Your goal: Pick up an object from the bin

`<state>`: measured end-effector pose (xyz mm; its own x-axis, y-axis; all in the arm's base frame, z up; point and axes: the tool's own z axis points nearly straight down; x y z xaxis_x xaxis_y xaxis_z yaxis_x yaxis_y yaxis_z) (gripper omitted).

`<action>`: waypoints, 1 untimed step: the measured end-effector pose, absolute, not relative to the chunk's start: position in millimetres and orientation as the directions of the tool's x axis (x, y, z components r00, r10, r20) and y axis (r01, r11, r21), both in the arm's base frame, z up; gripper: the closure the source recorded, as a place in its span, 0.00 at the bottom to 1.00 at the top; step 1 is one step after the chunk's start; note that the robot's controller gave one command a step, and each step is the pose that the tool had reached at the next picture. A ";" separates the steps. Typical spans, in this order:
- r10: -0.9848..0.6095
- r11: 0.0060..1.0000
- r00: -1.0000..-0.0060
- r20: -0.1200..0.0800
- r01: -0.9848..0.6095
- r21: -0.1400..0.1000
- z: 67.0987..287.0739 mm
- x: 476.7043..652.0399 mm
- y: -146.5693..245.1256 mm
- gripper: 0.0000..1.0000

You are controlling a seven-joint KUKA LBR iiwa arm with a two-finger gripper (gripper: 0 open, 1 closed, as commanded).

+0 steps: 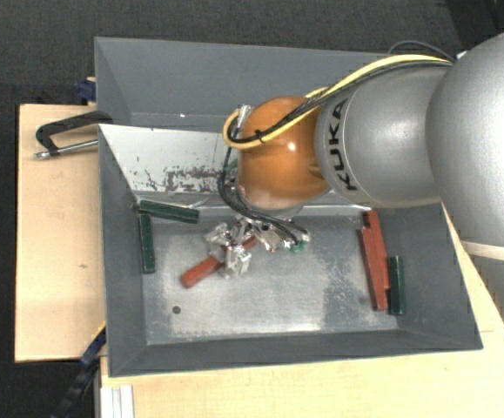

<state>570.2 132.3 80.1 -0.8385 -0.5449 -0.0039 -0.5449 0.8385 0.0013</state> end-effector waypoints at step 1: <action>-0.487 0.873 -0.873 -0.005 -0.487 0.001 193.0 546.5 161.2 1.00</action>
Offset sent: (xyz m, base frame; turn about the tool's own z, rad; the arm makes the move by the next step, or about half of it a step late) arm 0.0000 0.0000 0.0000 0.0000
